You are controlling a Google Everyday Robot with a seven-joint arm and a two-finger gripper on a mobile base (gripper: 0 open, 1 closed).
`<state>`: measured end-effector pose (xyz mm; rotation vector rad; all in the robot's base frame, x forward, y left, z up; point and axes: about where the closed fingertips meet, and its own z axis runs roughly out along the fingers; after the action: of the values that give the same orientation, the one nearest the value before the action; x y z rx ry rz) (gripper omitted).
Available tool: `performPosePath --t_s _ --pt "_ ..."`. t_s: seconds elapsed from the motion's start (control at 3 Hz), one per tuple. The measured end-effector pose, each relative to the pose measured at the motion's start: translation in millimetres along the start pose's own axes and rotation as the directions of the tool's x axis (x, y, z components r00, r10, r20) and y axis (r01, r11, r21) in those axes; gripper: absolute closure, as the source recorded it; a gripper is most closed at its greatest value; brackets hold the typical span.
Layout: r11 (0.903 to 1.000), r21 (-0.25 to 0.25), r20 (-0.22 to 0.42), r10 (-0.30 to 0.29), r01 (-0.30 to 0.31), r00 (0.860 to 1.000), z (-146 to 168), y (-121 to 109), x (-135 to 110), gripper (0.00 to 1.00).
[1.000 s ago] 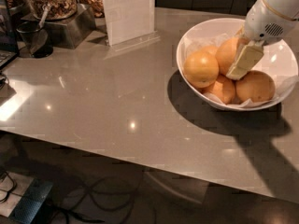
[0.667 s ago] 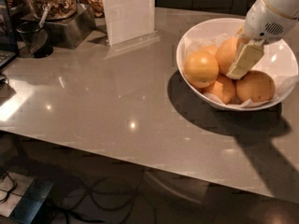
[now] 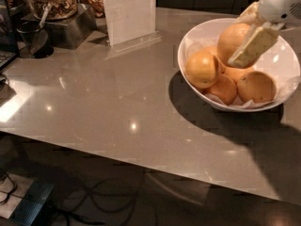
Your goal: Pick orange from white bowl
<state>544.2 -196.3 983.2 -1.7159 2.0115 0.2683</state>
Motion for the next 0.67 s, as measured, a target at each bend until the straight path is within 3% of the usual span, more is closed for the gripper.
performPosePath --t_s 0.33,0.67 --pt "0.9994 0.030 0.122 0.012 -0.016 0.992 -28.7 30.5 -5.2 1.00" --pt "0.9972 0.041 0.219 0.052 -0.063 0.974 -45.2 62.3 4.4 1.00"
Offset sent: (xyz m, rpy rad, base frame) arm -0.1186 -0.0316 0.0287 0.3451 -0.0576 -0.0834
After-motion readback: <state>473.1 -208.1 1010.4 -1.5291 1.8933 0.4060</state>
